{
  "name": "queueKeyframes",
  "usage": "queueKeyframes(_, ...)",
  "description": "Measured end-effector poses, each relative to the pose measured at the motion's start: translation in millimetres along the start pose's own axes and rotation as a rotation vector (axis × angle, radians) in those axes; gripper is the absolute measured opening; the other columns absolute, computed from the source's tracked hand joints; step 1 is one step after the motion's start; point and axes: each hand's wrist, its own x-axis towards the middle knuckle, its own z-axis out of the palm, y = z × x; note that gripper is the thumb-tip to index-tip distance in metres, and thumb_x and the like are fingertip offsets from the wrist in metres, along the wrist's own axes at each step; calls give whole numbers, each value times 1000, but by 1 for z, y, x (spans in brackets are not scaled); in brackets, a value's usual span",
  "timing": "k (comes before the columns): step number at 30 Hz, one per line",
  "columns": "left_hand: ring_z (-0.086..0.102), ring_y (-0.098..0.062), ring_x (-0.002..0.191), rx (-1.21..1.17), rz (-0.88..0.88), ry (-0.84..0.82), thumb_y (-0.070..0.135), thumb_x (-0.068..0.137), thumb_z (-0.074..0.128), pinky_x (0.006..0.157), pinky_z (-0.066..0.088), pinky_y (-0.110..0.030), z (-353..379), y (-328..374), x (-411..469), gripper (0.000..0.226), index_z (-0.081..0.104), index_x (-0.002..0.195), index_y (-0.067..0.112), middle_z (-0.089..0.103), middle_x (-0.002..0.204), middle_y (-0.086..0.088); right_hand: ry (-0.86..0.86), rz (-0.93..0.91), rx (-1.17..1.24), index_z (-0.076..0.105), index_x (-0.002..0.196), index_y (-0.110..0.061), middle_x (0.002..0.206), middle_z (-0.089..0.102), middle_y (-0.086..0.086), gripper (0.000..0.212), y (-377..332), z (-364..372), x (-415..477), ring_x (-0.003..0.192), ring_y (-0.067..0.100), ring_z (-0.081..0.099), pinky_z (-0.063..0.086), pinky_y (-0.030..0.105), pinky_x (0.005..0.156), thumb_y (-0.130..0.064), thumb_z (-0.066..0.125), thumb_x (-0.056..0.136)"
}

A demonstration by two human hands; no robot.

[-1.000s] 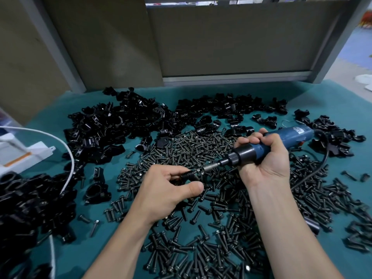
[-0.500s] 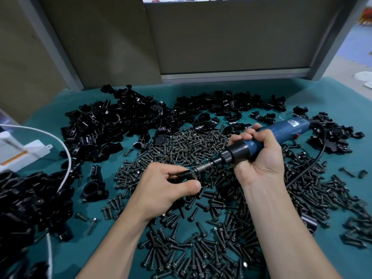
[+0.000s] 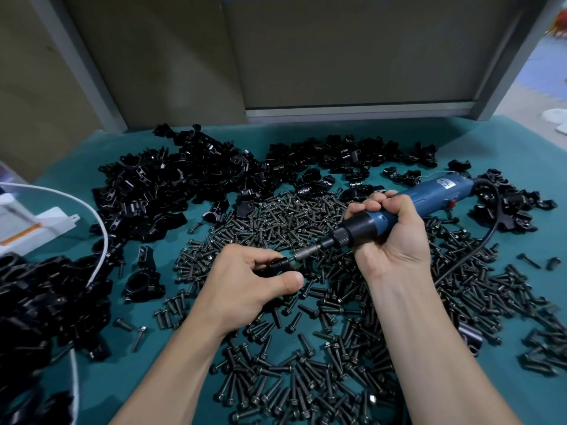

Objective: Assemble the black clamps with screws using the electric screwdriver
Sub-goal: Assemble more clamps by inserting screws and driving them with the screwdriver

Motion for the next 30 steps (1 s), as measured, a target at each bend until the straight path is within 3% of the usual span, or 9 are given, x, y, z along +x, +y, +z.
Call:
queueKeyframes(6,71,-45,72,26,-2,23,60,63,87,68,59,-63,-1,-1,0,33,83,81,32,77,72,-8,-27,8,-11,49,89,-16,69,54,0,24,0,0,-1,55,11,49,47,30,66,7,40,91)
queueKeyframes(11,71,-44,72,59,0,31,41,76,92,68,58,-61,-2,-3,-2,14,83,81,32,77,72,-8,-32,13,-15,49,88,-15,69,54,0,24,0,0,-2,55,11,50,47,30,65,7,40,91)
queueKeyframes(16,72,-41,71,76,-4,48,51,69,89,70,61,-60,-2,-3,-1,22,83,82,33,77,72,-6,-41,2,-24,49,88,-16,68,54,0,25,1,1,-3,54,11,50,48,29,64,8,40,90)
queueKeyframes(21,70,-40,69,109,6,63,39,79,91,67,58,-56,-2,-7,-1,10,82,81,35,76,71,-6,-38,2,-29,48,89,-16,68,54,0,26,3,0,-3,54,12,50,48,29,63,8,39,91)
queueKeyframes(30,71,-40,69,113,5,63,34,79,91,67,59,-58,-3,-9,-1,9,82,80,33,76,71,-5,-39,0,-40,48,89,-16,69,55,0,26,4,0,-4,54,12,50,48,29,65,9,40,89)
